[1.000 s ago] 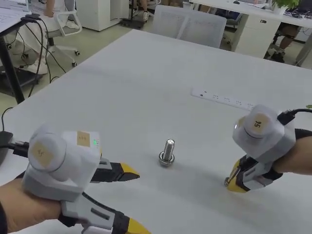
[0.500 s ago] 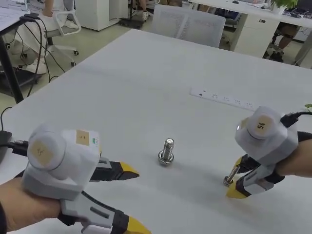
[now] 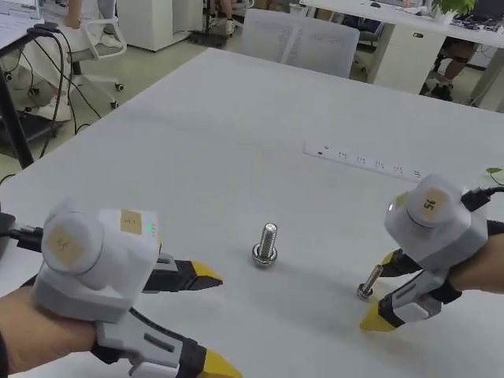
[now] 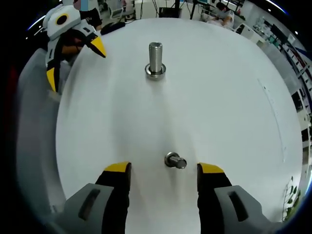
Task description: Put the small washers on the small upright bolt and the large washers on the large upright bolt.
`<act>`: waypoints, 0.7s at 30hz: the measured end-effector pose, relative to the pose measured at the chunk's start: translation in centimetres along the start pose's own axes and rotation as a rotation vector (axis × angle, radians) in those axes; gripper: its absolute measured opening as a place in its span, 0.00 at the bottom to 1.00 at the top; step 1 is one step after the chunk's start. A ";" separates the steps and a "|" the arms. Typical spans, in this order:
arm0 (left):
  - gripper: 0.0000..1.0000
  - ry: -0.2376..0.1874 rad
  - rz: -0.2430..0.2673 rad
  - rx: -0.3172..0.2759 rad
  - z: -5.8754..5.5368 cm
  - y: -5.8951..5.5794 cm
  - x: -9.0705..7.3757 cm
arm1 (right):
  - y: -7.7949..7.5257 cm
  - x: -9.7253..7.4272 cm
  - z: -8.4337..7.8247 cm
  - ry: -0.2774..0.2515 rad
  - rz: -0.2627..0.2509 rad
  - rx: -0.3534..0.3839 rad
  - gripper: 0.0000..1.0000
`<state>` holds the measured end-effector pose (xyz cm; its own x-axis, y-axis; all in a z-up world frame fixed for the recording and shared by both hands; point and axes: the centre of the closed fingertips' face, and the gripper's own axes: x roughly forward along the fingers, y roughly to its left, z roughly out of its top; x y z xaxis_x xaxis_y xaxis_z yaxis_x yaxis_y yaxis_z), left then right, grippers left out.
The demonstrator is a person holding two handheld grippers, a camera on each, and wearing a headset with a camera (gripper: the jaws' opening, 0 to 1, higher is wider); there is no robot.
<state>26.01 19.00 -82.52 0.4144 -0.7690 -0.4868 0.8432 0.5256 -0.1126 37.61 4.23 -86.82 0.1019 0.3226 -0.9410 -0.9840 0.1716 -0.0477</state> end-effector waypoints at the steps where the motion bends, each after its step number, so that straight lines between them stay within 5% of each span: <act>1: 0.67 -0.001 0.000 0.000 0.0 0.0 0.0 | 0.1 0.0 0.1 -0.008 0.000 0.004 0.58; 21: 0.67 0.003 0.004 -0.001 0.1 0.2 -0.2 | 1.3 -1.3 0.7 -0.152 -0.056 0.049 0.74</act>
<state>26.14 19.23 -82.35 0.4165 -0.7658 -0.4900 0.8415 0.5287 -0.1112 36.32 4.66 -85.40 0.1812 0.4481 -0.8754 -0.9682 0.2373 -0.0790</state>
